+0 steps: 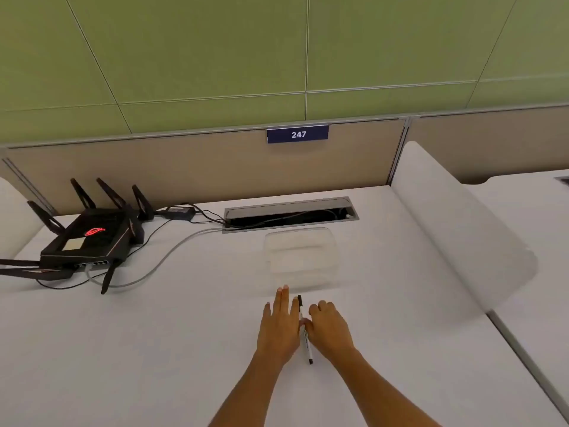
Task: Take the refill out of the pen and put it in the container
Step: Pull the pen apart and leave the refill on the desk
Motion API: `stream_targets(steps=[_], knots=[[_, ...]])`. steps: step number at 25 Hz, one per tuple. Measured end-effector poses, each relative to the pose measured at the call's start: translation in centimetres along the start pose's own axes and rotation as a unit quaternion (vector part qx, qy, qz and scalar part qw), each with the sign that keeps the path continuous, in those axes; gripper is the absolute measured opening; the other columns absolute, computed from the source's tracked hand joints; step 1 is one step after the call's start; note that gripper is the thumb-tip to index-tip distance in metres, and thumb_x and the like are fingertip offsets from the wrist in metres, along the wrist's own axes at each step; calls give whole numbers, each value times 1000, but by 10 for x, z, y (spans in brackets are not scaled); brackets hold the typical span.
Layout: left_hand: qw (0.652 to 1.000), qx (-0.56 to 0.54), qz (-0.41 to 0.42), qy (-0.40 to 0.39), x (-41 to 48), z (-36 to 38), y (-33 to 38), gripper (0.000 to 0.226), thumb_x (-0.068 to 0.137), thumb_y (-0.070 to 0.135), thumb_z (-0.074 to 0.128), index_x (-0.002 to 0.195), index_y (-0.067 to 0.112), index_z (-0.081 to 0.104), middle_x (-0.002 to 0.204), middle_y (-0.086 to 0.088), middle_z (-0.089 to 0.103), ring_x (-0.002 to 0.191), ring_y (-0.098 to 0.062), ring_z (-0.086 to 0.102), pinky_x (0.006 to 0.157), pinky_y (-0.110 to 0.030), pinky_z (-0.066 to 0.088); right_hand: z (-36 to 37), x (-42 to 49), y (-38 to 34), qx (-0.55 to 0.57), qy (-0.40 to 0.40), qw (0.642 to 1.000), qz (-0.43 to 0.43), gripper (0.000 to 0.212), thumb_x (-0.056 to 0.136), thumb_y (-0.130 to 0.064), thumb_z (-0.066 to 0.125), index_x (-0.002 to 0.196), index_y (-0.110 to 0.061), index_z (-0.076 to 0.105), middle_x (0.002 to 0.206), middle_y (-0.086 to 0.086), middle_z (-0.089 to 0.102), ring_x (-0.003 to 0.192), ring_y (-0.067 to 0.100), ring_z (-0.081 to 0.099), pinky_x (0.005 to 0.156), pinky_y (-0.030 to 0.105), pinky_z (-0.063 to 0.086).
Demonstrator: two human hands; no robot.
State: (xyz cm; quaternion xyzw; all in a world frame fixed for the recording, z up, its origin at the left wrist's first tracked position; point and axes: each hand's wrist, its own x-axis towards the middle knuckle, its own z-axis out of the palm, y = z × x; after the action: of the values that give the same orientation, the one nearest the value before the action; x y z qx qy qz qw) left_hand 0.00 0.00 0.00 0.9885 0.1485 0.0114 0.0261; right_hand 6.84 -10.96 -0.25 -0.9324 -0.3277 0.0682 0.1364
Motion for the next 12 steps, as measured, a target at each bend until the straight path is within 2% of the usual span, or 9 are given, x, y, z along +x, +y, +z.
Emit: stream_targets(steps=[1, 3, 5, 8, 12], knots=[[1000, -7, 5, 5, -1, 5, 1, 66, 66, 35, 85, 124, 11, 65, 139, -20, 54, 126, -33, 55, 92, -46, 52, 3, -2, 0, -3, -27, 999, 20, 37, 98, -37, 43, 120, -10, 55, 120, 8, 60, 115, 23, 53, 92, 29, 47], [999, -20, 22, -27, -8, 14, 1, 58, 91, 27, 60, 144, 10, 43, 157, -18, 27, 145, -31, 28, 112, -46, 33, 8, -7, -1, 14, -47, 998, 44, 39, 96, -40, 47, 120, -10, 54, 121, 9, 60, 118, 24, 53, 93, 30, 48], [994, -38, 7, -100, -14, 15, 2, 55, 100, 20, 40, 151, 11, 23, 162, -15, 8, 150, -28, 8, 119, -43, 19, 10, -11, -3, 19, -68, 996, 60, 36, 94, -38, 50, 117, -10, 54, 117, 8, 61, 110, 23, 57, 87, 30, 50], [994, -29, 3, -101, -19, 16, 5, 54, 102, 19, 36, 153, 13, 19, 163, -14, 5, 150, -27, 5, 119, -40, 15, 13, -14, -4, 36, -84, 992, 88, 26, 93, -30, 53, 109, -10, 56, 109, 7, 65, 99, 21, 62, 81, 27, 49], [992, -35, -8, -122, -23, 19, 4, 48, 103, 19, 33, 150, 13, 25, 163, -13, 8, 150, -26, 7, 119, -39, 15, 15, -15, -6, 47, -95, 988, 115, 12, 91, -23, 52, 91, -12, 58, 90, 4, 64, 82, 19, 62, 69, 23, 45]])
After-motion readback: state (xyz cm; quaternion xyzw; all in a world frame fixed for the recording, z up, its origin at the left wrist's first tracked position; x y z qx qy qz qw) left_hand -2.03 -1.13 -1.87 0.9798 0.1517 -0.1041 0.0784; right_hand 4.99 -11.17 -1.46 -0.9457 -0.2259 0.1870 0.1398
